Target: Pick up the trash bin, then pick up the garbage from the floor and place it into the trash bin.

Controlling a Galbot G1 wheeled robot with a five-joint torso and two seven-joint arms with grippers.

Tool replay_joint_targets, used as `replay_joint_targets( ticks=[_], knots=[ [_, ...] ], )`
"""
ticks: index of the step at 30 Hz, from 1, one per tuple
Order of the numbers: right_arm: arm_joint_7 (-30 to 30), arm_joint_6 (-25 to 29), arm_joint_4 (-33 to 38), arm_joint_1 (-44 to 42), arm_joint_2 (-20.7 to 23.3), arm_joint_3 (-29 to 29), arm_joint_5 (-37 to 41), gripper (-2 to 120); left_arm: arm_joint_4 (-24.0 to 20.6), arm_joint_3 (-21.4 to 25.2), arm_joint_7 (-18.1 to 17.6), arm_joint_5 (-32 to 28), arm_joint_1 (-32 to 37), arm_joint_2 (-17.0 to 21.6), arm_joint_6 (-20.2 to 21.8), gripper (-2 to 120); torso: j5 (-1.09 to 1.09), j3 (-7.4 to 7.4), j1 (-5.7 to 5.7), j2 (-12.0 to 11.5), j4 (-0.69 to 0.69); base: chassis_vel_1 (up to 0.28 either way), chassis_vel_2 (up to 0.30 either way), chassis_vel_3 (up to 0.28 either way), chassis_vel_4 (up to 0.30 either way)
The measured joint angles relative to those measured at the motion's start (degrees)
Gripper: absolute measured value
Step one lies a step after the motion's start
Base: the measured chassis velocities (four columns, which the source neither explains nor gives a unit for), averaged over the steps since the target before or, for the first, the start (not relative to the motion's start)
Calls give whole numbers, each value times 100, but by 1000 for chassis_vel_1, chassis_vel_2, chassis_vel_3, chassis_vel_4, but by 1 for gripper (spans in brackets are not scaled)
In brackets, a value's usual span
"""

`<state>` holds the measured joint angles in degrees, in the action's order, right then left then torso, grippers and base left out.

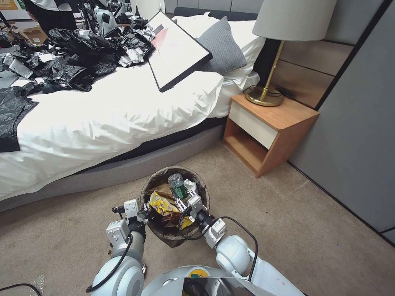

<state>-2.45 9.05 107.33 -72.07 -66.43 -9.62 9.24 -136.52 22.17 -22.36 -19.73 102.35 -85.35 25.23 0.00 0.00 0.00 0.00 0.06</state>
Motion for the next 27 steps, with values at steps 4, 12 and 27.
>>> replay_joint_targets(
  ticks=[4, 12, 27],
  knots=[
    [-2, 0, -4, 0, -1, -1, -2, 29, 0, 0, 0, 0, -1, 0, 0, 0, 0, 0, 0, 0, 0, 0, 0, 0, 0],
    [-14, 2, -29, -3, -12, -6, -25, 71, -1, 0, -4, -1, -2, -2, -2, 0, 0, 0, 0, 0, 0, 0, 0, 0, 0],
    [-23, 10, 187, -228, 17, -6, -152, 100, 52, 7, -7, -10, -28, -12, -39, 0, 0, 0, 0, 0, 0, 0, 0, 0, 0]
  ],
)
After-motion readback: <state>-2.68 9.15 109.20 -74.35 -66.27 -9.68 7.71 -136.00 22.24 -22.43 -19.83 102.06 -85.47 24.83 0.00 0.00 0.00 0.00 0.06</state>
